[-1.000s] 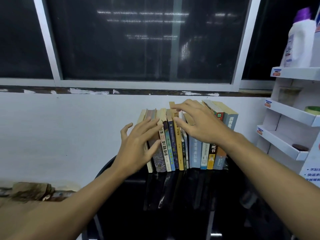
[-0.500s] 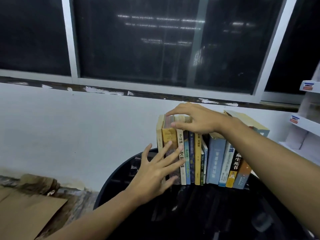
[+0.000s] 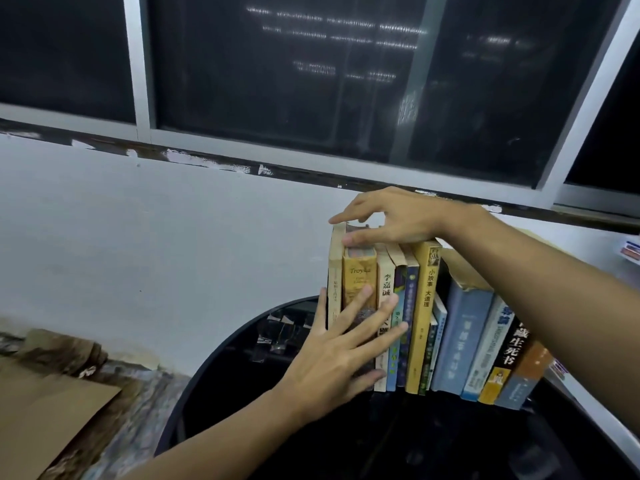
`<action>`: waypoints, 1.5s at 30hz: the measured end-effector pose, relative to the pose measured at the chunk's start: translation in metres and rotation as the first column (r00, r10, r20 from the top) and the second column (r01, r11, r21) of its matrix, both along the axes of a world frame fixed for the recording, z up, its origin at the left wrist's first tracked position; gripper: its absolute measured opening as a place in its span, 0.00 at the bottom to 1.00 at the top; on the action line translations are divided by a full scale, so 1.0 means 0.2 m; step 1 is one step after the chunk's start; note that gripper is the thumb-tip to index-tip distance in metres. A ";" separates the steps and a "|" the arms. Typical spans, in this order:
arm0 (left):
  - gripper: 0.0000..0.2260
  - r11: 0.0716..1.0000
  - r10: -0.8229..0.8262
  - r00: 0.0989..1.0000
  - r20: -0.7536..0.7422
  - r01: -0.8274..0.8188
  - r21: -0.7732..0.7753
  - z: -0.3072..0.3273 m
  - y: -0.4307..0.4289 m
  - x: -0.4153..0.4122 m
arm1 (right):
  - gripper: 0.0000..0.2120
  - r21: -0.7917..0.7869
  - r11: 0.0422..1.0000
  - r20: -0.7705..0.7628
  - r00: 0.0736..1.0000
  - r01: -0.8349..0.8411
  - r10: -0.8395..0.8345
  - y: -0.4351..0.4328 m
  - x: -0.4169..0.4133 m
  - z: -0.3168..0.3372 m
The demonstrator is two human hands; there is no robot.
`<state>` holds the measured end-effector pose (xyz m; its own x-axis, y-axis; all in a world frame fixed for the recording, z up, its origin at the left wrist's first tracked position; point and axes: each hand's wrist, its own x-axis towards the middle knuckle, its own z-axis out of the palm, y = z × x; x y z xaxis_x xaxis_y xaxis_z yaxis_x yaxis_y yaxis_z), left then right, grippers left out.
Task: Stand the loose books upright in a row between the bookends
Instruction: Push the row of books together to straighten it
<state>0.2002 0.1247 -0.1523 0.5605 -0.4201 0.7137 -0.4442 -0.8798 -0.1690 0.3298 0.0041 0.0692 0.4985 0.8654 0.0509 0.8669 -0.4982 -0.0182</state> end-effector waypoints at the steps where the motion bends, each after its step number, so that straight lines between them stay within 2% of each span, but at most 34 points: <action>1: 0.33 1.000 -0.002 1.000 0.005 0.002 0.000 -0.01 -0.01 0.01 | 0.28 -0.010 1.000 -0.017 1.000 0.002 -0.002 0.00 0.01 0.00; 9: 0.33 0.997 0.063 0.994 0.092 -0.067 0.041 -0.03 -0.09 0.06 | 0.28 -0.026 1.000 -0.120 0.993 -0.006 0.003 -0.07 0.08 0.01; 17: 0.38 0.992 0.110 0.992 0.060 -0.113 0.063 -0.04 -0.13 0.09 | 0.32 -0.016 1.000 -0.171 0.985 0.023 -0.025 -0.14 0.09 0.00; 24: 0.39 0.995 0.090 0.996 0.002 -0.090 0.042 -0.04 -0.15 0.10 | 0.26 -0.005 0.998 -0.194 0.979 0.068 -0.067 -0.18 0.07 0.00; 28: 0.39 0.996 0.081 0.997 -0.020 -0.080 0.041 -0.04 -0.16 0.10 | 0.26 0.025 0.996 -0.219 0.973 0.082 -0.075 -0.20 0.06 0.00; 33: 0.37 0.989 0.127 0.992 0.020 -0.128 0.071 -0.03 -0.18 0.10 | 0.22 0.011 0.994 -0.232 0.967 0.112 -0.107 -0.22 0.04 0.00; 36: 0.36 0.992 0.106 0.994 0.023 -0.108 0.058 -0.02 -0.17 0.08 | 0.21 0.012 0.994 -0.240 0.966 0.108 -0.102 -0.22 0.04 0.00; 45: 0.33 1.000 -0.004 1.000 0.014 0.004 -0.001 0.05 -0.05 0.03 | 0.28 0.029 0.995 -0.253 0.964 0.095 -0.084 -0.18 0.05 -0.01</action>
<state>0.2067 0.1148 -0.1428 0.5487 -0.4215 0.7220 -0.4450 -0.8783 -0.1746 0.3391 -0.0325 0.0674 0.5749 0.8166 -0.0518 0.7838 -0.5678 -0.2514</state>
